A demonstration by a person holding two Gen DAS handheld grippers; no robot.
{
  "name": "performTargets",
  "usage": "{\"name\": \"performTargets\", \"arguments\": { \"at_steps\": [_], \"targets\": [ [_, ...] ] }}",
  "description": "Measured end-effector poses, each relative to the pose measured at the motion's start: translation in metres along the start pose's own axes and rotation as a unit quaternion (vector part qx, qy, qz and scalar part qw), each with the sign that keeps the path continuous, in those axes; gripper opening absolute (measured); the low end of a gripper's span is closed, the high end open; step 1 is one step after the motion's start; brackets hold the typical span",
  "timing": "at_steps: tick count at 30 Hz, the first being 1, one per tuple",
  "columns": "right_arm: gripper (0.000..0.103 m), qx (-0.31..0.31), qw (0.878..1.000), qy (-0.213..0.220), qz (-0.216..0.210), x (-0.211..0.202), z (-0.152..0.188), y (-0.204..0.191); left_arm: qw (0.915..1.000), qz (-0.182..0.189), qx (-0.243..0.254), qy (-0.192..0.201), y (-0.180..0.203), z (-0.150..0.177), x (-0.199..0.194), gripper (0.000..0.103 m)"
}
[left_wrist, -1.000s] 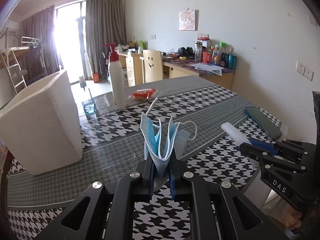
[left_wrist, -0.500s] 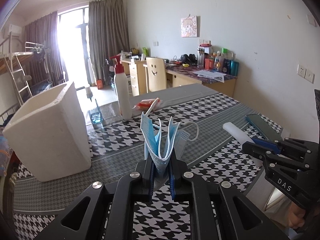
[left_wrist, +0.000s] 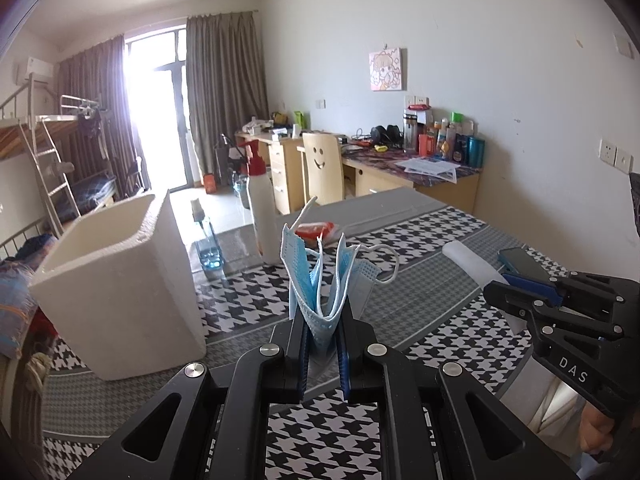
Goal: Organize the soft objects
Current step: 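Carry the face mask and white roller with both tools over the foam box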
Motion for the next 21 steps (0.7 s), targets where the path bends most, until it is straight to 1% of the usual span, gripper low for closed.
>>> {"name": "performTargets", "arguments": {
  "at_steps": [13, 18, 21],
  "targets": [
    [0.018, -0.008, 0.999, 0.023, -0.024, -0.001, -0.026, -0.009, 0.9995, -0.021, -0.001, 0.025, -0.017, -0.02, -0.013, 0.012],
    [0.018, -0.016, 0.999, 0.033, -0.035, -0.003, -0.037, -0.015, 0.9988, -0.035, -0.005, 0.036, -0.026, -0.027, -0.018, 0.012],
    [0.018, -0.02, 0.998, 0.038, -0.042, -0.003, -0.043, -0.021, 0.9985, -0.036, -0.011, 0.038, -0.032, -0.03, -0.019, 0.012]
  ]
}}
Point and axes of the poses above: each gripper's, at about its wrist camera, not at the fingertips, and x roughly the way its jaws point, y to its right, z to its underside, the point moved 5 cm from there along x, roughly the way its jaws point, and after that the axes turned 10 degrees about z, right-handed, at the moved point
